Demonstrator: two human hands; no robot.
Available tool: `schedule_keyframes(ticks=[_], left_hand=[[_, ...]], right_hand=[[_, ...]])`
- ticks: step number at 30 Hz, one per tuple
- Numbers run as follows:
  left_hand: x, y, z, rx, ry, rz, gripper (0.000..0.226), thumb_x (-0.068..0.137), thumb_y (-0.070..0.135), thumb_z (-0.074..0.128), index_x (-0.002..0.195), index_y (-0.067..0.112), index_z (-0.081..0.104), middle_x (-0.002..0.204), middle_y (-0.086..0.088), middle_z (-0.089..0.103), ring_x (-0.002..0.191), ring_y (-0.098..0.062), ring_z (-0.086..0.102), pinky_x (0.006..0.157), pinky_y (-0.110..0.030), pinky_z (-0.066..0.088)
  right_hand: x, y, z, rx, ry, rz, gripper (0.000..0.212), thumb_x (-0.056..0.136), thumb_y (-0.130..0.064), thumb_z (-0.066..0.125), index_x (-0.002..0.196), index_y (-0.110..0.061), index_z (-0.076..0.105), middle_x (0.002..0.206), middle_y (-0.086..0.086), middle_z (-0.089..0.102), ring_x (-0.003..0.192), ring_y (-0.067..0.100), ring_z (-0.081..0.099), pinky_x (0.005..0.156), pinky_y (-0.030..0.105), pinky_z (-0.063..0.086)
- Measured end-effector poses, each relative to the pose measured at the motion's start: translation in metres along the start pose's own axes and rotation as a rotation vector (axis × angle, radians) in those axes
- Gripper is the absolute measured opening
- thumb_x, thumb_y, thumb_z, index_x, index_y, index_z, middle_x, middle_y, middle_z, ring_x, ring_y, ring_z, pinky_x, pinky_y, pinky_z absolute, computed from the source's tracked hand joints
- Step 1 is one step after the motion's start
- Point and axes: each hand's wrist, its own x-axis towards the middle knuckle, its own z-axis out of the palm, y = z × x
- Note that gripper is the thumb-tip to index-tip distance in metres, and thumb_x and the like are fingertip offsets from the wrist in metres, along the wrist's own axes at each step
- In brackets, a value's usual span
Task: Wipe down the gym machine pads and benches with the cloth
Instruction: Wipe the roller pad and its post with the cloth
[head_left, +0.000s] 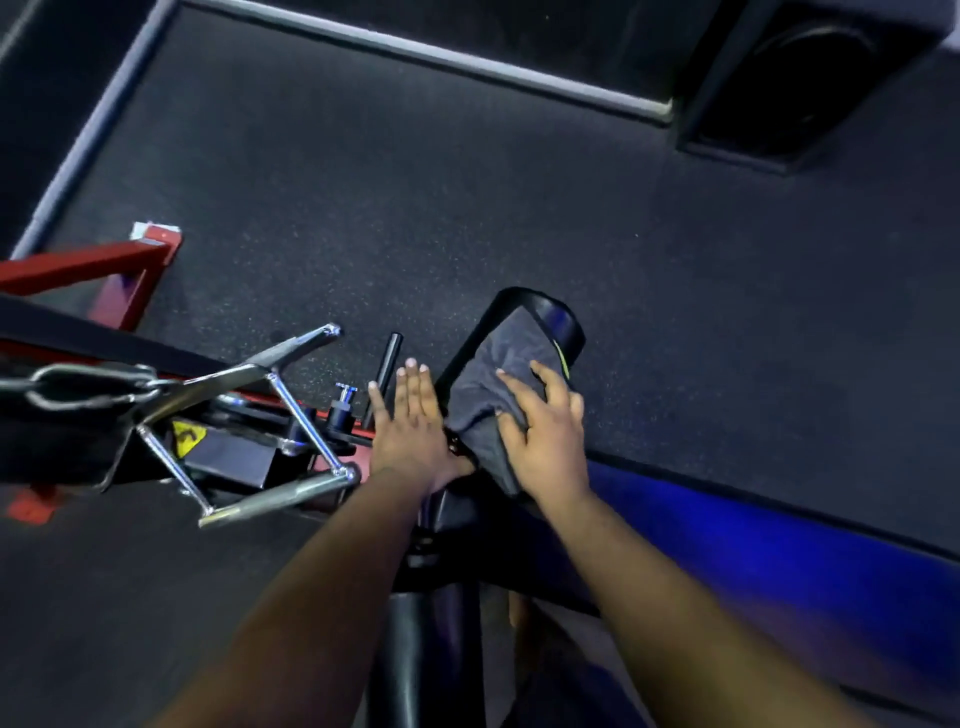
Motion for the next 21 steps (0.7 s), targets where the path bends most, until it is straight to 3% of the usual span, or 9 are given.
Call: schedule_keyframes(ticks=[3,6,8,10,12,14,15,18,21], left_hand=[[-0.026,0.002,-0.015,-0.316,0.058,0.007,0.142,0.072,0.079,0.069,0.16,0.008,-0.016,0.17,-0.017,-0.014,0.159,-0.029,-0.011,0.124,-0.056,-0.01],[-0.071,0.014,-0.03,-1.122,-0.087,0.068,0.127,0.065,0.065,0.087,0.162,0.02,0.017,0.164,-0.007,0.037,0.151,-0.022,0.035,0.126,-0.051,0.023],[-0.111,0.027,-0.04,-1.482,-0.146,0.092,0.094,0.067,0.037,0.091,0.146,0.02,0.044,0.139,0.004,0.064,0.13,-0.015,0.059,0.114,-0.038,0.044],[-0.157,0.035,-0.063,-1.715,-0.157,0.094,0.061,0.076,0.019,0.081,0.132,0.017,0.055,0.118,0.005,0.074,0.109,-0.01,0.068,0.094,-0.025,0.053],[-0.194,0.042,-0.077,-1.922,-0.158,0.08,0.032,0.088,0.015,0.069,0.119,0.019,0.062,0.104,0.004,0.076,0.092,-0.008,0.071,0.079,-0.023,0.057],[-0.229,0.046,-0.085,-2.075,-0.118,0.059,0.033,0.088,0.028,0.068,0.12,0.021,0.064,0.109,0.0,0.076,0.093,-0.012,0.072,0.082,-0.029,0.058],[-0.248,0.046,-0.087,-2.103,-0.065,0.048,0.04,0.087,0.032,0.069,0.125,0.02,0.063,0.116,-0.003,0.075,0.099,-0.015,0.071,0.086,-0.033,0.056],[-0.295,0.044,-0.079,-2.132,0.147,0.075,0.035,0.092,0.021,0.07,0.124,0.008,0.065,0.118,-0.013,0.074,0.103,-0.024,0.071,0.093,-0.039,0.055],[-0.339,0.033,-0.065,-2.114,0.317,0.014,0.014,0.102,0.011,0.058,0.108,0.006,0.07,0.102,-0.016,0.075,0.083,-0.019,0.072,0.078,-0.033,0.058]], right_hand=[[0.0,0.001,-0.038,0.16,-0.024,0.001,0.045,0.095,-0.027,0.065,0.14,-0.032,0.06,0.142,0.0,0.049,0.127,0.023,0.045,0.112,0.044,0.041],[-0.013,-0.018,-0.068,0.427,-0.107,0.162,0.039,0.1,-0.032,0.062,0.137,-0.022,0.061,0.133,-0.001,0.054,0.126,0.015,0.053,0.115,0.043,0.041],[-0.031,-0.044,-0.085,0.563,-0.228,0.221,0.037,0.099,-0.044,0.058,0.132,-0.028,0.063,0.134,-0.002,0.06,0.125,0.01,0.058,0.113,0.035,0.044],[-0.053,-0.062,-0.099,0.644,-0.376,0.19,0.022,0.106,-0.036,0.052,0.124,-0.032,0.062,0.128,-0.005,0.065,0.116,-0.002,0.062,0.106,0.021,0.047],[-0.071,-0.077,-0.111,0.628,-0.455,0.15,0.034,0.105,-0.044,0.05,0.135,-0.029,0.057,0.138,-0.005,0.06,0.124,-0.005,0.056,0.113,0.022,0.041],[-0.092,-0.09,-0.126,0.481,-0.517,0.028,0.077,0.095,-0.07,0.045,0.156,-0.023,0.038,0.159,0.0,0.039,0.146,0.006,0.036,0.125,0.03,0.024],[-0.105,-0.098,-0.133,0.416,-0.579,-0.053,0.089,0.093,-0.075,0.041,0.161,-0.02,0.026,0.165,0.0,0.029,0.151,0.008,0.026,0.126,0.027,0.017],[-0.141,-0.111,-0.148,0.366,-0.712,-0.216,0.081,0.1,-0.05,0.054,0.163,-0.02,0.013,0.168,-0.003,0.021,0.152,0.006,0.023,0.125,0.025,0.017],[-0.177,-0.114,-0.154,0.332,-0.75,-0.387,0.1,0.089,-0.042,0.074,0.164,-0.025,0.01,0.166,-0.014,0.021,0.149,-0.007,0.023,0.123,0.019,0.02]])
